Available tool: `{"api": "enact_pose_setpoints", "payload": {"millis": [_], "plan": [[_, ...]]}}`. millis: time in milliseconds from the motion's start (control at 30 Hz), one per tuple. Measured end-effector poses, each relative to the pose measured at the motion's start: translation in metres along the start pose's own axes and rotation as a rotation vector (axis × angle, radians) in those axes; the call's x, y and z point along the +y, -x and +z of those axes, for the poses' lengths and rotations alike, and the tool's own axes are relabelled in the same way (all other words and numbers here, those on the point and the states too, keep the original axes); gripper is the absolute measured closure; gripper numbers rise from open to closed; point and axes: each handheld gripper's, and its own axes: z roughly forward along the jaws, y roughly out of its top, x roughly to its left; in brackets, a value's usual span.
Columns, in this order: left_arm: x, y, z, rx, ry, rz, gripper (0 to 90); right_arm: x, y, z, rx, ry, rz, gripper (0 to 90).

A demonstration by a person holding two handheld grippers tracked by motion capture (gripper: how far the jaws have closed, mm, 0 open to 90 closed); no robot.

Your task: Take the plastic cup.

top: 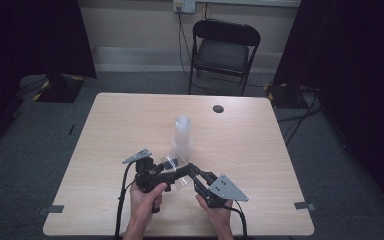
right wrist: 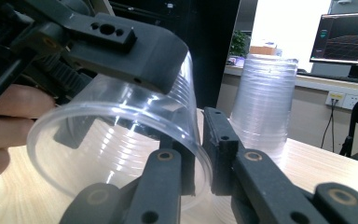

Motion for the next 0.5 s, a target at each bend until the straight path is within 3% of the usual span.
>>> {"api": "enact_pose_setpoints", "payload": {"millis": [67, 233, 400, 500], "plan": [[0.002, -0.002, -0.002, -0.011, 0.012, -0.023, 17.8, 0.000, 0.000, 0.000, 0.001, 0.004, -0.002, 85.3], [0.005, -0.001, -0.003, -0.010, 0.014, 0.004, 16.9, 0.002, 0.000, -0.003, -0.012, 0.005, 0.002, 85.5], [0.006, -0.003, -0.006, -0.032, 0.038, -0.020, 15.7, 0.002, 0.000, -0.004, -0.007, 0.011, 0.014, 86.2], [0.010, -0.006, -0.011, -0.023, 0.086, -0.032, 15.3, 0.004, 0.004, -0.008, -0.041, 0.011, 0.030, 86.4]]}}
